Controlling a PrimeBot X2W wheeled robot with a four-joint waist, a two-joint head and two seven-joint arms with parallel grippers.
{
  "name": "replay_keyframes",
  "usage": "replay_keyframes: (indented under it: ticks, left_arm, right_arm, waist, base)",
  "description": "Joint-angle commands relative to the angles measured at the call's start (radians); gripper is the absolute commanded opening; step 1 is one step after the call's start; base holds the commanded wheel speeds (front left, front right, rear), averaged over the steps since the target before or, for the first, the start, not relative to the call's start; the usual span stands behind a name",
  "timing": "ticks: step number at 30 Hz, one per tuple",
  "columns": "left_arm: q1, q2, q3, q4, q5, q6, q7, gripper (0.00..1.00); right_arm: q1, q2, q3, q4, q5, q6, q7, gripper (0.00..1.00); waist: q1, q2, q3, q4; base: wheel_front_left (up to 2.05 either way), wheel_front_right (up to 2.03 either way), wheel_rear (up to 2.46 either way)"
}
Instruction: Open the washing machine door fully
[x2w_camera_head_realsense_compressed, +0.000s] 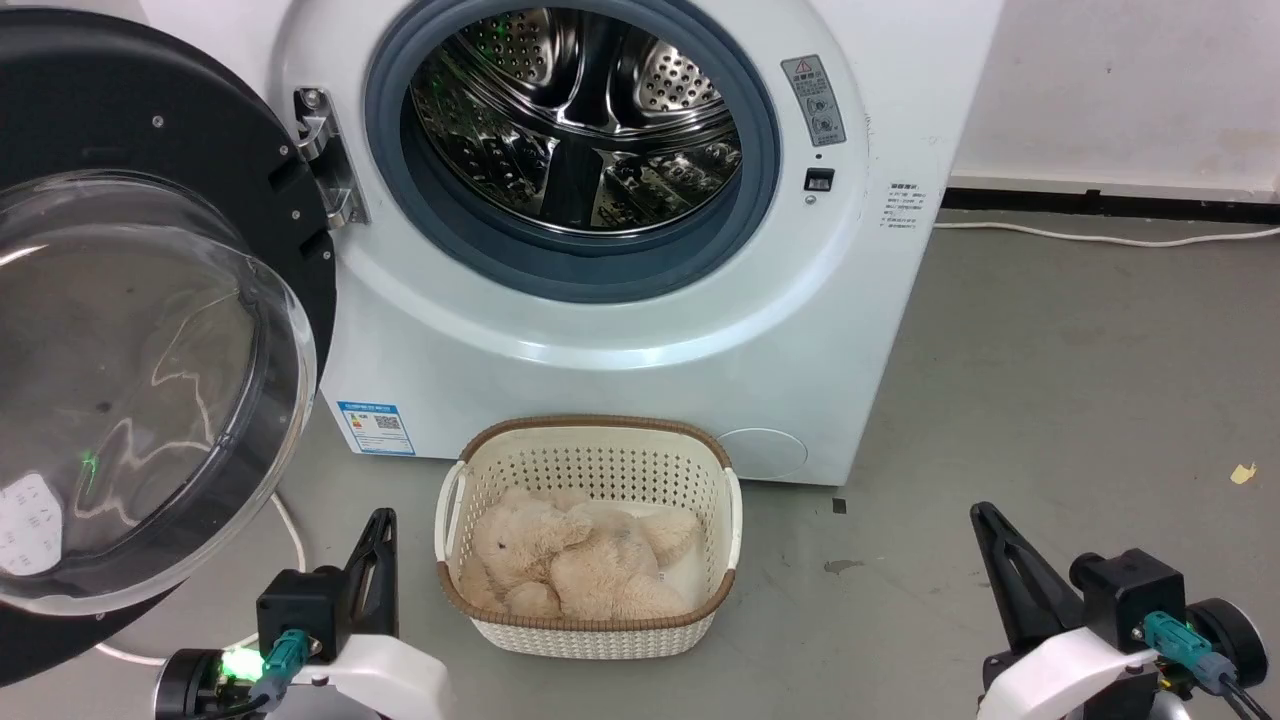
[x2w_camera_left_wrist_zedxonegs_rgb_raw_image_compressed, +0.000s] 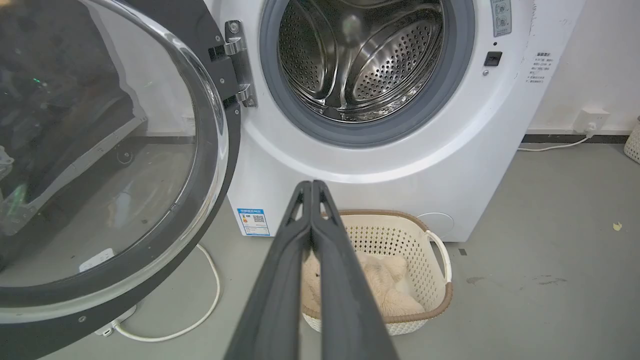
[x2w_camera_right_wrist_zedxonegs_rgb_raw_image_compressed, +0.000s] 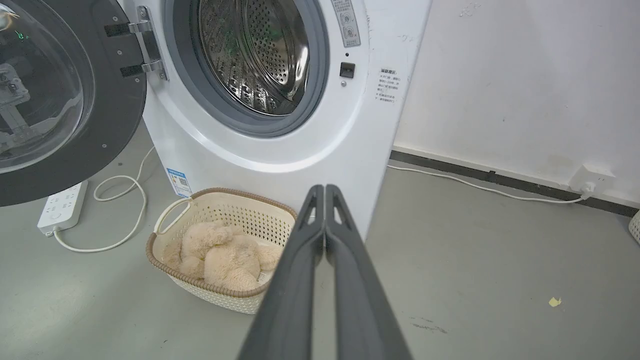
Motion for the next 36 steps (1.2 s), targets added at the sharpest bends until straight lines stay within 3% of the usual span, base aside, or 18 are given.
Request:
replay_keyframes:
  ticks: [1, 36]
  left_arm:
    - [-0.016, 0.000, 0.000, -0.004, 0.009, -0.004, 0.000, 0.00]
    - [-0.016, 0.000, 0.000, -0.004, 0.009, -0.004, 0.000, 0.00]
  right_arm:
    - [-0.012, 0.005, 0.000, -0.004, -0.008, 0.001, 0.001, 0.00]
    - [-0.012, 0.005, 0.000, -0.004, -0.008, 0.001, 0.001, 0.00]
  waist:
    - [0.0000, 0.0000, 0.000, 0.000]
    - [0.0000, 0.0000, 0.000, 0.000]
  base:
    - [0.00, 0.00, 0.00]
    - [0.00, 0.00, 0.00]
